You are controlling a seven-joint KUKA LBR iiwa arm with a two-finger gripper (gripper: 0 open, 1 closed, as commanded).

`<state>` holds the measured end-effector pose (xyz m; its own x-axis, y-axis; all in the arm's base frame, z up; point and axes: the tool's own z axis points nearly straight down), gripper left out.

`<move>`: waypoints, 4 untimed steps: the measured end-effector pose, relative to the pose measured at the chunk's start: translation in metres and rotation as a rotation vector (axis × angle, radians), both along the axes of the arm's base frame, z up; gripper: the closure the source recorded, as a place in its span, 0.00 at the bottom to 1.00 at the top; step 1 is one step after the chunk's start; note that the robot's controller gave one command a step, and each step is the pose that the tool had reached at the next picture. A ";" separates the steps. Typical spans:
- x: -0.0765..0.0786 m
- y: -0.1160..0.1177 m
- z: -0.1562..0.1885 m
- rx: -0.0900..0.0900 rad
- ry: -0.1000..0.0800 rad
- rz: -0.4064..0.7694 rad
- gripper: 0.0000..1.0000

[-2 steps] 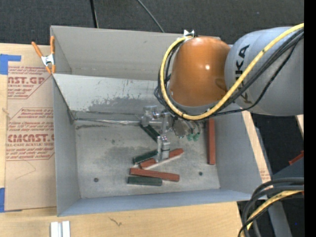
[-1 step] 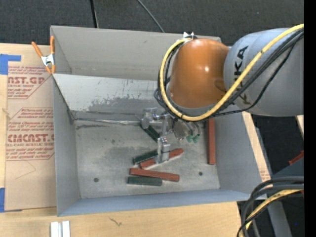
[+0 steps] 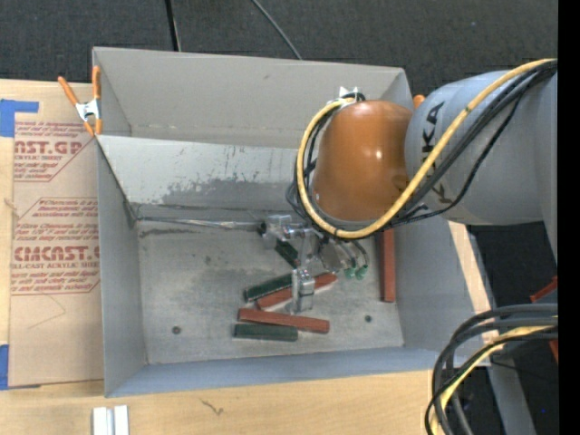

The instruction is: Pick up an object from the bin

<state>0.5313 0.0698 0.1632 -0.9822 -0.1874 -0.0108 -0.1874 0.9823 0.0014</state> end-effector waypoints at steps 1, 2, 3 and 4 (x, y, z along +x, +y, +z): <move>-0.004 0.027 -0.051 -0.006 0.007 0.020 0.00; -0.036 -0.042 -0.093 -0.004 0.011 0.041 1.00; -0.035 -0.040 -0.093 -0.002 0.007 0.041 0.00; -0.036 -0.040 -0.093 -0.002 0.010 0.041 1.00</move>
Offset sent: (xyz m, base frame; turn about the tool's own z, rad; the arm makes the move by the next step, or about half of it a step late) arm -0.0364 -0.0414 -0.0932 -0.0419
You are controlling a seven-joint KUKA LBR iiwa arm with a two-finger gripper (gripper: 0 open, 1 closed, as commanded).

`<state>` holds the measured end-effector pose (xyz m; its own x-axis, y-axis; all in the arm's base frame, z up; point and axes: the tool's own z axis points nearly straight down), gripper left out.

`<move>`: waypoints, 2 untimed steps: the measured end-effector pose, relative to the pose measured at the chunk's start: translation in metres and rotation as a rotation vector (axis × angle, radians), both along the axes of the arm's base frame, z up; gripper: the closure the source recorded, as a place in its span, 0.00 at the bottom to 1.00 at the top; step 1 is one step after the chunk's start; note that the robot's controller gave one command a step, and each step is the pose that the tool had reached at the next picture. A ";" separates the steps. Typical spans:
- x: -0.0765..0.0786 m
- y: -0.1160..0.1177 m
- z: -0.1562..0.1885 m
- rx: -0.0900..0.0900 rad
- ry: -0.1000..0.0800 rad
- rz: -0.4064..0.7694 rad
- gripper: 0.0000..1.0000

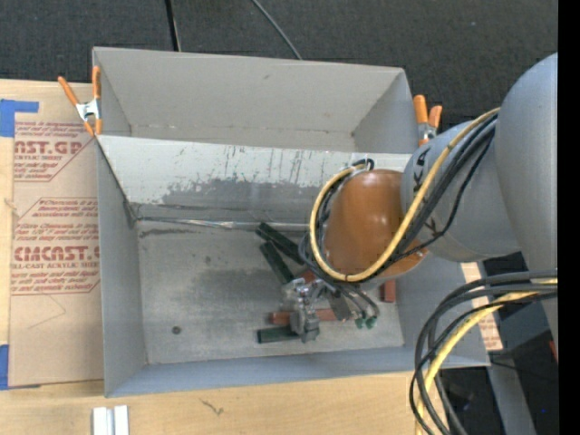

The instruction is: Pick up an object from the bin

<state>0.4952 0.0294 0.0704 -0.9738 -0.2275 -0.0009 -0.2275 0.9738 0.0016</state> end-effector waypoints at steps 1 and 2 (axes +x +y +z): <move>0.000 0.000 0.000 0.001 -0.002 0.000 0.00; 0.000 0.000 0.000 0.000 0.000 0.000 1.00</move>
Offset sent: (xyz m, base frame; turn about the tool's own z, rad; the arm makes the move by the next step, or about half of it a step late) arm 0.0000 0.0000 0.0000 0.0000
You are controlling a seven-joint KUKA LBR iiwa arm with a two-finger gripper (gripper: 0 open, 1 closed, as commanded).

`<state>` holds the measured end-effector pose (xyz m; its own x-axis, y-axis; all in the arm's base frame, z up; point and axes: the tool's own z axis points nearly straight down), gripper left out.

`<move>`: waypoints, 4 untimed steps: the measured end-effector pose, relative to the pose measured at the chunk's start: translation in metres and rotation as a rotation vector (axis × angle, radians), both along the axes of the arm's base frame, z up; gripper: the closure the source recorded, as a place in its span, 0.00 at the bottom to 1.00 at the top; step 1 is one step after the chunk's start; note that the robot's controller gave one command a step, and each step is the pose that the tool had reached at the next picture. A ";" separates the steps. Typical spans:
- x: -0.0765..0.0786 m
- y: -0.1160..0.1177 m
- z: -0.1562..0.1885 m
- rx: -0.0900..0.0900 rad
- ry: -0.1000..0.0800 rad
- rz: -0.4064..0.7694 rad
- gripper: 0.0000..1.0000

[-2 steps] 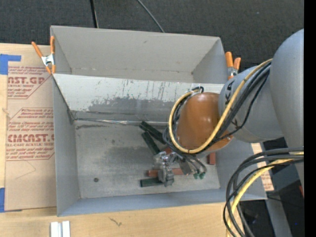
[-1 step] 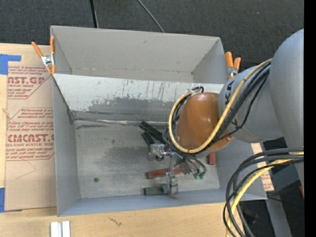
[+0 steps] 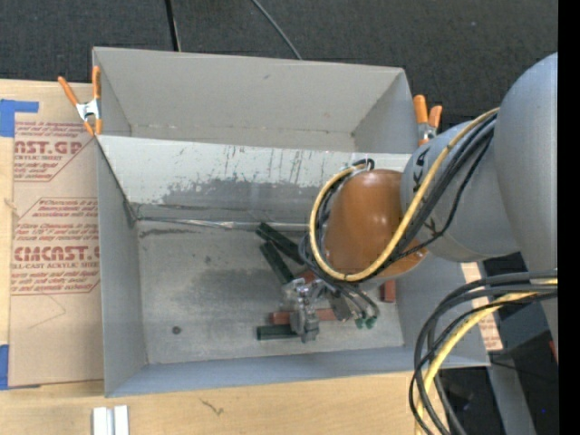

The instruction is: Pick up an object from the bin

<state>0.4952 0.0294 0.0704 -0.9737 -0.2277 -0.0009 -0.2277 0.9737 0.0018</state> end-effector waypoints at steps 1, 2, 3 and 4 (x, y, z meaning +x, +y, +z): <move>0.000 0.000 0.000 0.001 -0.001 0.000 0.00; 0.000 0.000 0.000 0.000 0.000 0.000 1.00; 0.000 0.000 0.000 0.000 0.000 0.000 1.00; 0.003 0.050 0.062 -0.002 0.005 0.011 1.00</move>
Offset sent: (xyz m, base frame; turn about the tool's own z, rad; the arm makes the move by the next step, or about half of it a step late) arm 0.0000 0.0000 0.0000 0.0000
